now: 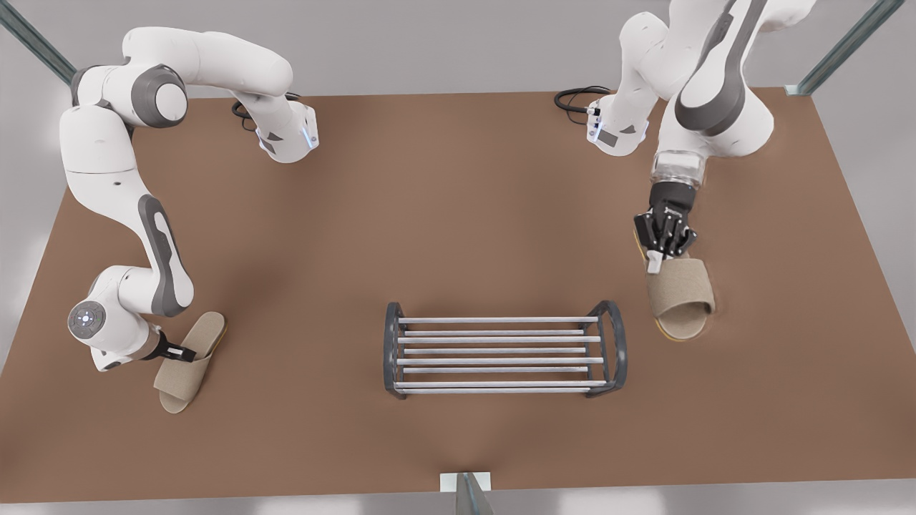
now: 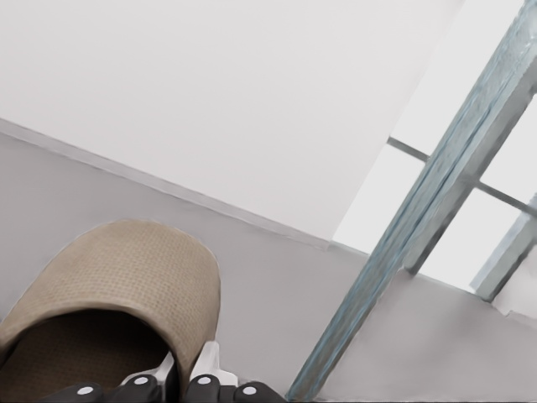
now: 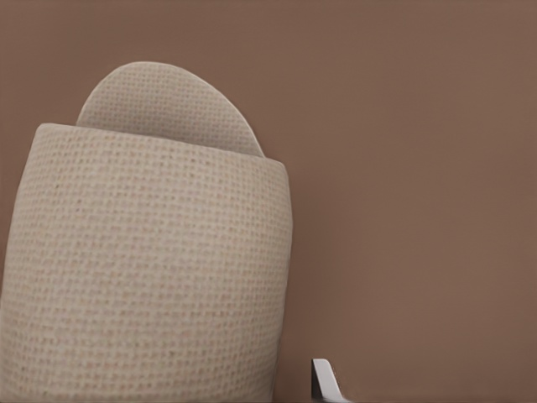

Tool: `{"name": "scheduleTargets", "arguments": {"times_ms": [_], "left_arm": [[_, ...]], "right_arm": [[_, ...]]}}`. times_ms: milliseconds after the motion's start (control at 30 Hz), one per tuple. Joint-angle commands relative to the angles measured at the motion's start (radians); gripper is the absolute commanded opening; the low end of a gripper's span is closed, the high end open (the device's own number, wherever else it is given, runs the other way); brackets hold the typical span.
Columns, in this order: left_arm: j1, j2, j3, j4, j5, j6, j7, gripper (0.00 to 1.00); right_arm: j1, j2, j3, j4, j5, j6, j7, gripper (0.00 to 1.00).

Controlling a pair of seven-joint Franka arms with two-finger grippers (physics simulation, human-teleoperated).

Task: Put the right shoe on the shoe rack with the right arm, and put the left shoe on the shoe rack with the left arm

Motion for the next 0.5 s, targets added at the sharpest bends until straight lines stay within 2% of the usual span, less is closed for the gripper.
{"name": "scheduleTargets", "arguments": {"times_ms": [0, 100, 200, 233, 367, 467], "left_arm": [[-0.115, 0.066, -0.005, 0.079, -0.007, 0.202, -0.706, 0.21], [-0.151, 0.304, -0.009, 0.196, -0.165, 0.201, -0.7, 0.21], [-0.11, 0.589, -0.009, 0.343, -0.364, 0.201, -0.698, 0.21], [-0.084, 0.646, -0.009, 0.365, -0.392, 0.201, -0.698, 0.21], [0.002, 0.75, -0.013, 0.383, -0.419, 0.199, -0.697, 0.21], [0.094, 0.773, -0.102, 0.405, -0.419, 0.196, -0.695, 0.21]], "right_arm": [[0.0, -0.001, 0.0, 0.0, 0.0, -0.001, -0.014, 0.71], [0.0, -0.001, 0.0, 0.0, 0.0, -0.001, -0.014, 0.53], [0.0, -0.001, 0.002, 0.0, 0.002, -0.001, -0.014, 0.53], [0.0, -0.001, 0.002, 0.0, 0.0, -0.002, -0.014, 0.53], [0.005, -0.001, 0.002, 0.002, 0.002, -0.002, -0.014, 0.52], [0.005, -0.001, 0.002, 0.002, 0.002, -0.001, -0.012, 0.52]]}}
